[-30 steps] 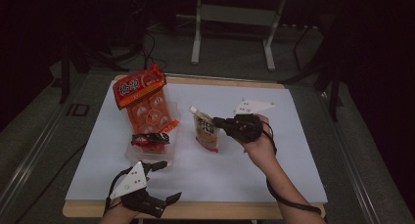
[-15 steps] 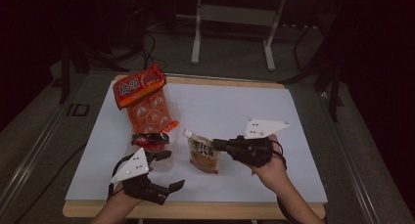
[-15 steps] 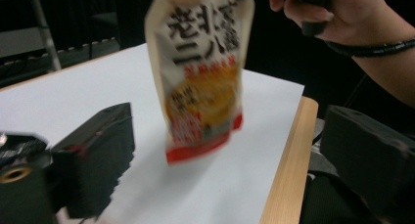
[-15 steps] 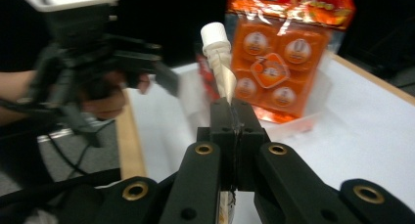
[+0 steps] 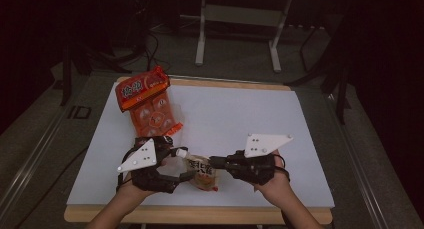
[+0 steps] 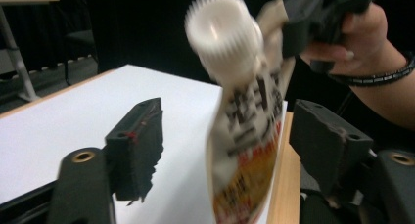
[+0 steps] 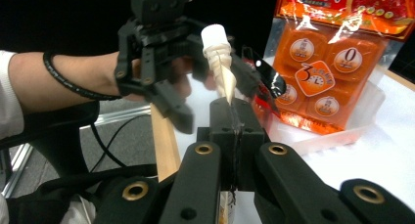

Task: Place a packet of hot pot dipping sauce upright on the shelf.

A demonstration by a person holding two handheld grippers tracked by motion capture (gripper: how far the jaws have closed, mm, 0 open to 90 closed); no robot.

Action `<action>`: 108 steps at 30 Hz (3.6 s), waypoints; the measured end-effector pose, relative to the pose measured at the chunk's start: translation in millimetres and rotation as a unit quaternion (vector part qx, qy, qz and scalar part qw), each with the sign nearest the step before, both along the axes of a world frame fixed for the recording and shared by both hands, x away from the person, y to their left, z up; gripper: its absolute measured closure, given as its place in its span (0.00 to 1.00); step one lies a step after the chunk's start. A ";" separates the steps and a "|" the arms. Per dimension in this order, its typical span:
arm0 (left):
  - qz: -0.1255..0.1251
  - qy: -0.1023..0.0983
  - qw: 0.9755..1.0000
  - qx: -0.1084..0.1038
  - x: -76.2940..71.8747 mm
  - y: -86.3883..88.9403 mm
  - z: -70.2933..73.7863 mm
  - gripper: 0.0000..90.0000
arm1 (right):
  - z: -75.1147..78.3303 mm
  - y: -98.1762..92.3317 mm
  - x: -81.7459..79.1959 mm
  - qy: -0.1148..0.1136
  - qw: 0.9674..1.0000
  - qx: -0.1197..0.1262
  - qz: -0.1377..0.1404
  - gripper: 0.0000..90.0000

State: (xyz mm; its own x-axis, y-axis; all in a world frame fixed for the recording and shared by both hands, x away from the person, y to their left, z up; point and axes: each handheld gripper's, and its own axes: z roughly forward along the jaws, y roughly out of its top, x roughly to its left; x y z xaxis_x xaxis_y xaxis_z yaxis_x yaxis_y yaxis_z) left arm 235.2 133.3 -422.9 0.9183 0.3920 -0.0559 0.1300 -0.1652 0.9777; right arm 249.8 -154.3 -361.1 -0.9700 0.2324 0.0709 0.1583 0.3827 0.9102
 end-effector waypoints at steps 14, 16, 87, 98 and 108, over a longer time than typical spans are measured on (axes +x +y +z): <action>-0.028 -0.005 0.999 0.014 3.3 -6.2 3.5 0.88 | -2.3 -1.7 0.3 0.001 1.000 0.004 -0.003 1.00; -0.035 -0.009 0.999 0.022 3.7 -8.9 3.8 0.95 | -2.7 -2.6 1.5 0.006 1.000 0.008 -0.004 1.00; 0.059 -0.053 0.995 0.059 24.0 99.8 10.0 1.00 | -37.6 -67.7 32.1 -0.001 0.992 0.041 -0.116 0.16; 0.045 -0.037 0.996 0.062 26.2 102.5 0.4 1.00 | -39.7 -68.7 33.8 0.008 0.992 0.042 -0.118 0.16; 0.036 -0.007 0.997 0.071 32.1 99.1 -25.7 0.99 | -43.2 -67.1 34.9 0.013 0.992 0.038 -0.117 0.16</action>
